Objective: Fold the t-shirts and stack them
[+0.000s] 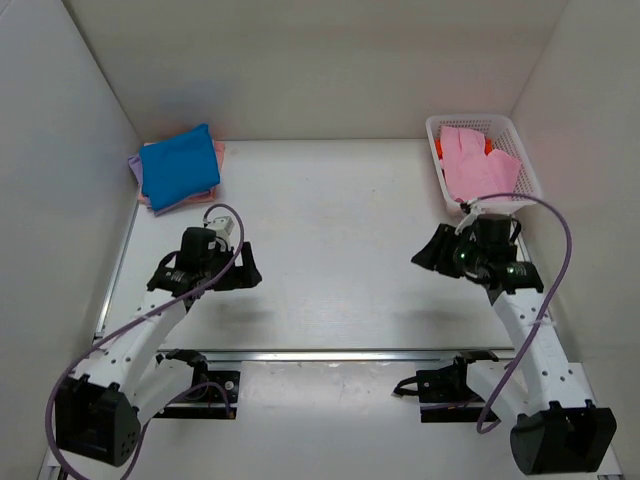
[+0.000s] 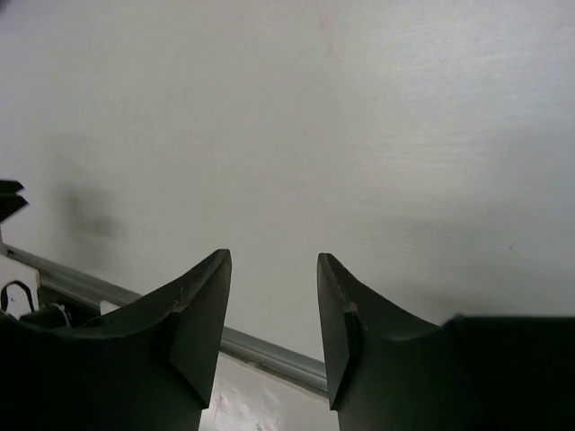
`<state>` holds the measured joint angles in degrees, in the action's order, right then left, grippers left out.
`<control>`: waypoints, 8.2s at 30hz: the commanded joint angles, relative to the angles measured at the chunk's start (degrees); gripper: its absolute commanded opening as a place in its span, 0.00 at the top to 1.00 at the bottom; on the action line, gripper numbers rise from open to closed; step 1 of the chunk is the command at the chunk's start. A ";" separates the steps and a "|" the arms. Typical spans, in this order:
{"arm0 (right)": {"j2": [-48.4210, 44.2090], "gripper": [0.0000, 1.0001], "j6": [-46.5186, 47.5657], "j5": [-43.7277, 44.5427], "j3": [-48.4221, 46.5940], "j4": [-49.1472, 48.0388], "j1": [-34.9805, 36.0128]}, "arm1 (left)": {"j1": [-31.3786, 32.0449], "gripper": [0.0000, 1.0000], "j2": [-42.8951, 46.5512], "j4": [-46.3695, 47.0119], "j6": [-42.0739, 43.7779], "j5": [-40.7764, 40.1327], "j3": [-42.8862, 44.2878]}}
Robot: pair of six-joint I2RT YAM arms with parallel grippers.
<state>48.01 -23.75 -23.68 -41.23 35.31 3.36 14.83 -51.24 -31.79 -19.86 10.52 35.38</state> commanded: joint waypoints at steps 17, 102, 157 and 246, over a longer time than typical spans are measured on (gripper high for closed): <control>54.35 0.39 15.93 17.53 -50.86 -10.17 -18.03 | -4.02 0.02 10.55 17.36 5.36 5.29 -8.91; 27.14 0.71 -1.74 2.44 9.85 -20.54 17.48 | 16.20 0.69 -34.16 53.50 -19.60 5.62 -1.90; -2.75 1.00 -5.25 -9.89 4.23 -17.64 2.09 | 29.91 0.40 -44.46 53.15 -28.93 -6.67 9.61; 27.66 0.85 7.93 9.89 5.90 -10.70 6.23 | 5.29 0.38 -12.12 31.09 -15.13 -0.50 -16.92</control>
<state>74.32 -15.31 -15.27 -34.48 26.41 9.47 19.62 -60.90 -1.56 -35.99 12.84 16.47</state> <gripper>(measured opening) 0.206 0.623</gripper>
